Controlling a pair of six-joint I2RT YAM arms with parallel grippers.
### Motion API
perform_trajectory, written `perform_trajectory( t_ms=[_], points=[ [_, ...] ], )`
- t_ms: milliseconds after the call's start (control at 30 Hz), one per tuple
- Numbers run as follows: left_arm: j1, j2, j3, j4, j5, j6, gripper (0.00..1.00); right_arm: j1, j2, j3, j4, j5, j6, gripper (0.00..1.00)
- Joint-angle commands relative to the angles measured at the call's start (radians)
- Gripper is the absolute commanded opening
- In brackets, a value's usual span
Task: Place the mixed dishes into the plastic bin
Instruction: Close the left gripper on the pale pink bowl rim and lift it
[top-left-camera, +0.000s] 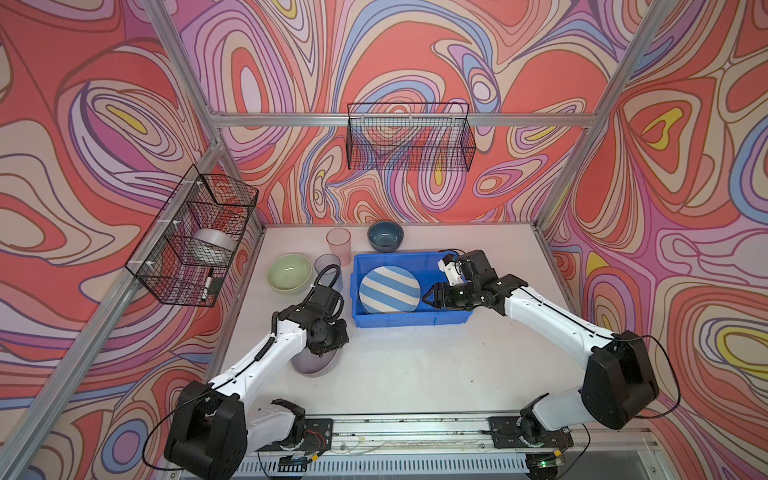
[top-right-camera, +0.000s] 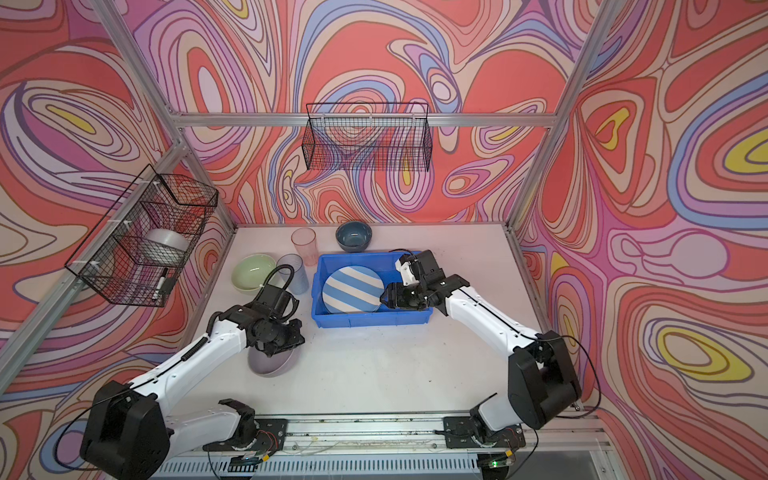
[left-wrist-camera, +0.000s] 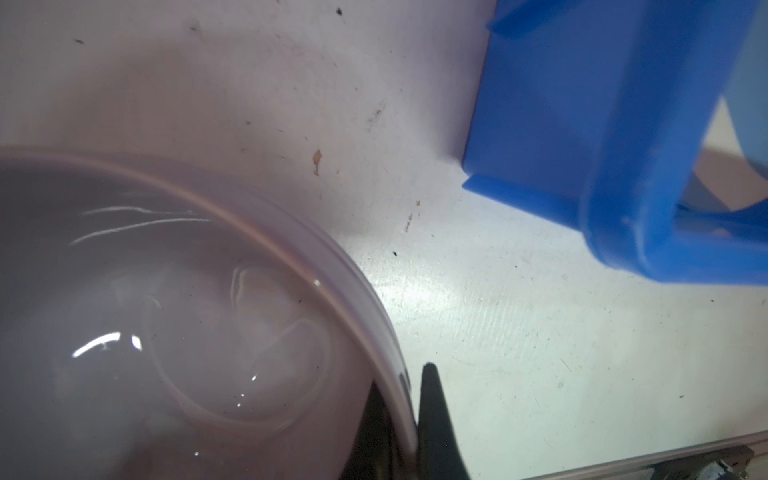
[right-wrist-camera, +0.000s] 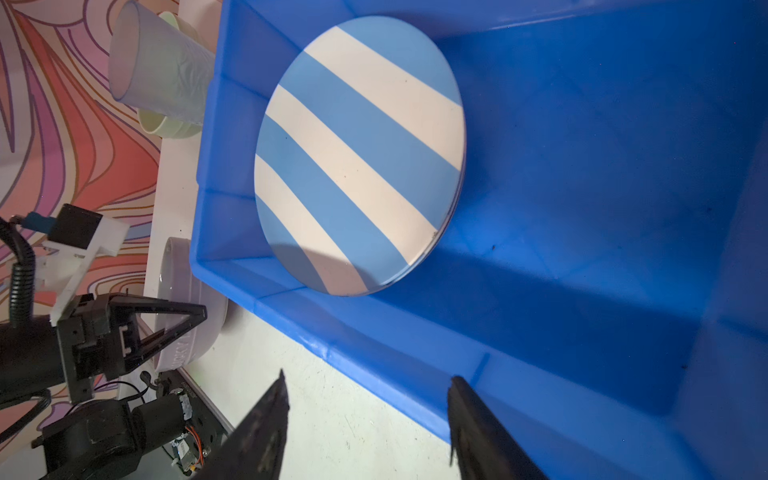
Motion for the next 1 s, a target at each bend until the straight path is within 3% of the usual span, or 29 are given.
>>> perform_trajectory(
  t_ms=[0,200,333,567,700,867,967],
  points=[
    [-0.070,-0.005,-0.023,-0.023,0.056,-0.045,0.00,0.001,-0.038,-0.027,-0.006,-0.010,-0.007,0.63],
    [-0.179,-0.022,-0.099,0.045,0.064,-0.091,0.02,0.001,-0.044,-0.034,-0.007,-0.013,-0.007,0.62],
    [-0.192,-0.016,-0.108,0.063,0.080,-0.103,0.14,0.000,-0.035,-0.023,-0.002,-0.013,-0.004,0.62],
    [-0.194,-0.021,-0.043,-0.021,0.038,-0.122,0.16,0.007,-0.025,-0.015,0.000,-0.025,0.000,0.62],
    [-0.194,-0.062,0.032,-0.117,-0.001,-0.117,0.30,0.040,-0.025,-0.017,-0.002,-0.022,-0.017,0.62],
    [-0.179,-0.104,0.172,-0.341,-0.217,-0.152,0.42,0.103,-0.024,0.005,-0.030,0.019,-0.036,0.62],
    [-0.100,-0.097,0.255,-0.453,-0.324,-0.130,0.44,0.120,-0.029,0.012,-0.031,0.021,-0.043,0.62]
  ],
)
